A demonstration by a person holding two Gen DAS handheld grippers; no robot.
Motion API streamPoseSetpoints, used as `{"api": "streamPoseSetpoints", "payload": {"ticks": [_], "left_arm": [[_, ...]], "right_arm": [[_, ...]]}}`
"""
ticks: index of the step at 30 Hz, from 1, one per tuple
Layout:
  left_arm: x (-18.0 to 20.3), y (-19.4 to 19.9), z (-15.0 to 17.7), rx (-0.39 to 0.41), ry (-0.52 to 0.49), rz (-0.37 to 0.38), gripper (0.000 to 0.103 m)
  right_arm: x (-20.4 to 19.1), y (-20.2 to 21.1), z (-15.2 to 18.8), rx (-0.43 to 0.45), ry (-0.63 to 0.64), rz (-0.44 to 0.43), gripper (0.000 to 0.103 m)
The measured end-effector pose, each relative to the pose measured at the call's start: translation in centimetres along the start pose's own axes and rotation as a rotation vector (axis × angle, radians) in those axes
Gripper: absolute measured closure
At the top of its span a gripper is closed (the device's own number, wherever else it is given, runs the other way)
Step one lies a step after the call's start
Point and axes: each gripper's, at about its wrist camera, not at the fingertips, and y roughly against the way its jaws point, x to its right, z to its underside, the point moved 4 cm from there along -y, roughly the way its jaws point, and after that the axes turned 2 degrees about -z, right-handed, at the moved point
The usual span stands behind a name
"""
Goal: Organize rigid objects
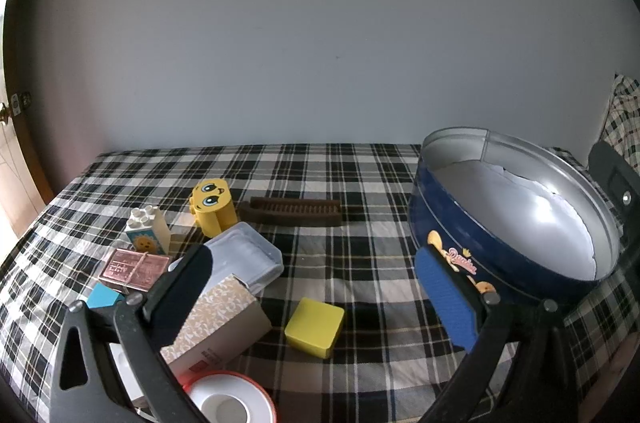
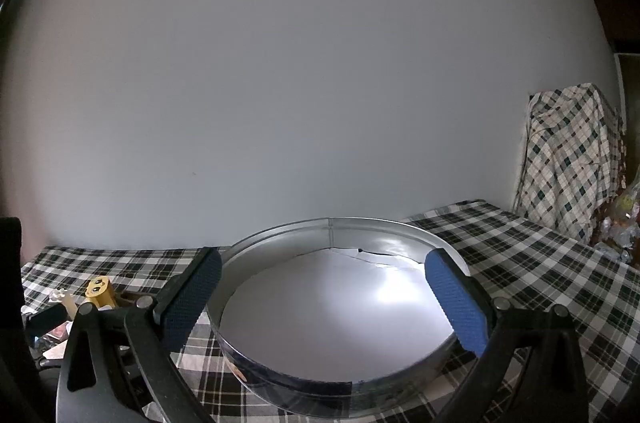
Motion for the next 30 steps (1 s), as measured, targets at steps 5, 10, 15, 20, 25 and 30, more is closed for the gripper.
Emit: {"api": "streamPoseSetpoints", "payload": {"ticks": [5, 10, 15, 20, 25, 30], "left_arm": [[0.02, 0.01, 0.02, -0.001, 0.0, 0.0, 0.0], [-0.01, -0.01, -0.02, 0.0, -0.001, 0.001, 0.0], [0.03, -0.02, -0.03, -0.002, 0.0, -0.002, 0.0], [0.15, -0.06, -0.06, -0.004, 0.004, -0.005, 0.0], [-0.07, -0.01, 0.0, -0.01, 0.015, -0.008, 0.0], [-0.21, 0.15, 0.1, -0.011, 0.014, -0.012, 0.0]], "right_arm": [[0.07, -0.05, -0.08, 0.0, -0.002, -0.001, 0.001], [0.07, 0.04, -0.02, 0.002, -0.001, -0.002, 0.001], [0.02, -0.03, -0.09, 0.002, 0.001, -0.007, 0.001], [-0.11, 0.05, -0.03, 0.002, 0.006, -0.013, 0.001], [-0.14, 0.1, -0.07, 0.005, 0.004, -0.019, 0.001], [-0.18, 0.12, -0.06, 0.003, 0.001, -0.035, 0.001]]}}
